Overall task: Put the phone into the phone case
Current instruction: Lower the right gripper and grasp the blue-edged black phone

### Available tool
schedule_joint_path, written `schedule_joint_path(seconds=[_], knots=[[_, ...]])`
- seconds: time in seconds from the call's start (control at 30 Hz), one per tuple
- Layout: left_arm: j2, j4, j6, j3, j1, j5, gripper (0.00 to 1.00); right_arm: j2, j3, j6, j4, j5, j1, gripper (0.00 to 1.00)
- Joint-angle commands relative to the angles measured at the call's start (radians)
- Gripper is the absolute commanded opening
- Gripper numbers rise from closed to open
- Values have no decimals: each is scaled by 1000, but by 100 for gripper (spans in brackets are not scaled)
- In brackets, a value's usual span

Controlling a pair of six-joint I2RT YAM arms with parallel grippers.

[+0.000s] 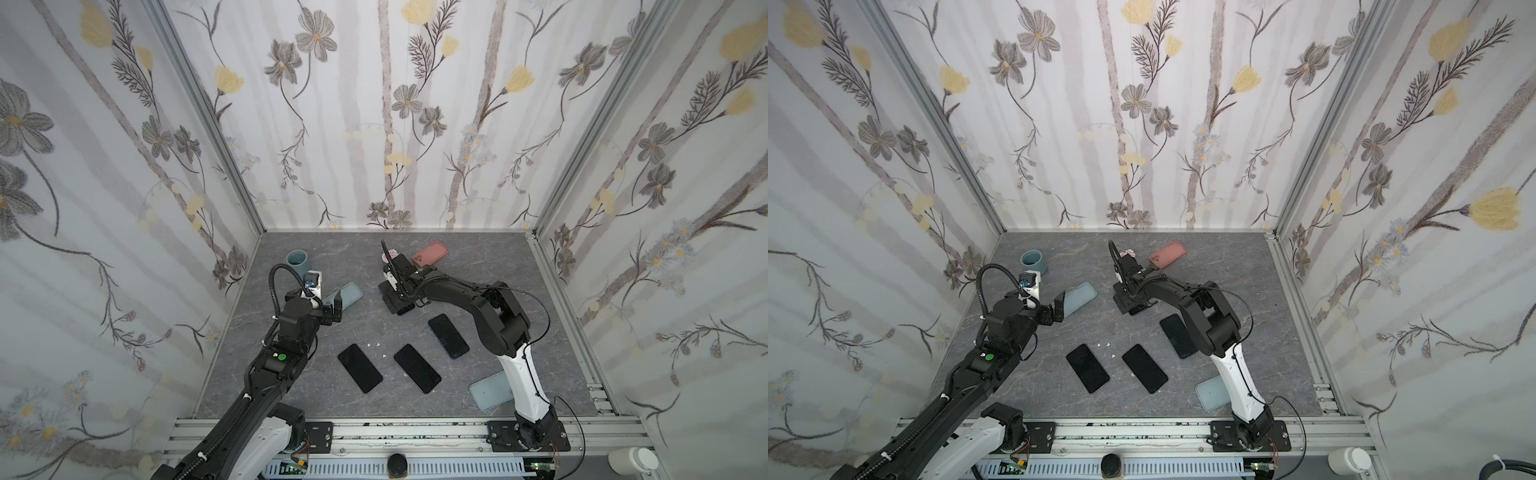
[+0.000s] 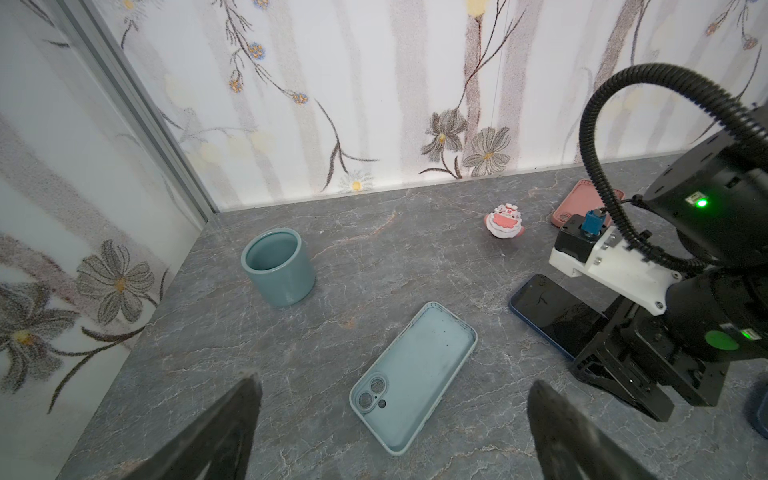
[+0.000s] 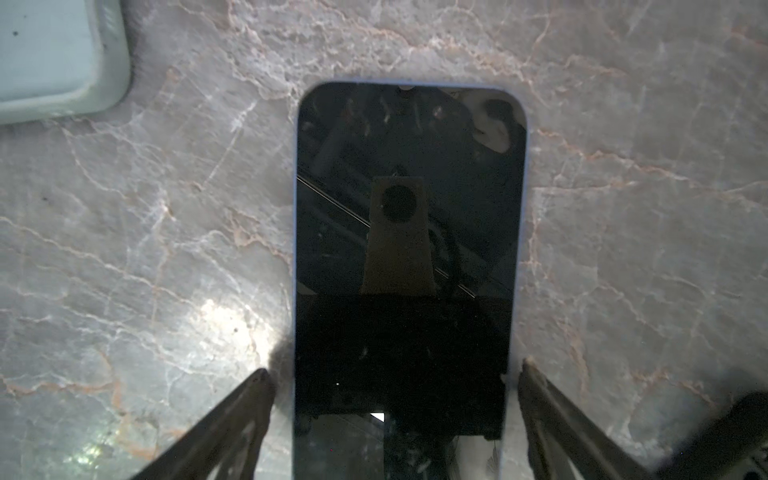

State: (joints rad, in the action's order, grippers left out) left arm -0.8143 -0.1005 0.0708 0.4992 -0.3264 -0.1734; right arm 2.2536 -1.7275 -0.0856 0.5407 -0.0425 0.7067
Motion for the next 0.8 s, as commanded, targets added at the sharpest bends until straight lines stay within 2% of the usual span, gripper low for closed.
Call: schedule_joint_path(seconds=[0.0, 0.5, 0.77], knots=[[0, -13, -1, 9, 1, 11, 100, 10, -10, 3, 48, -1, -4, 84], [-8, -13, -11, 11, 1, 26, 100, -7, -10, 5, 73, 37, -5, 65], [-33, -5, -58, 22, 1, 67, 100, -73, 76, 14, 10, 30, 6, 61]])
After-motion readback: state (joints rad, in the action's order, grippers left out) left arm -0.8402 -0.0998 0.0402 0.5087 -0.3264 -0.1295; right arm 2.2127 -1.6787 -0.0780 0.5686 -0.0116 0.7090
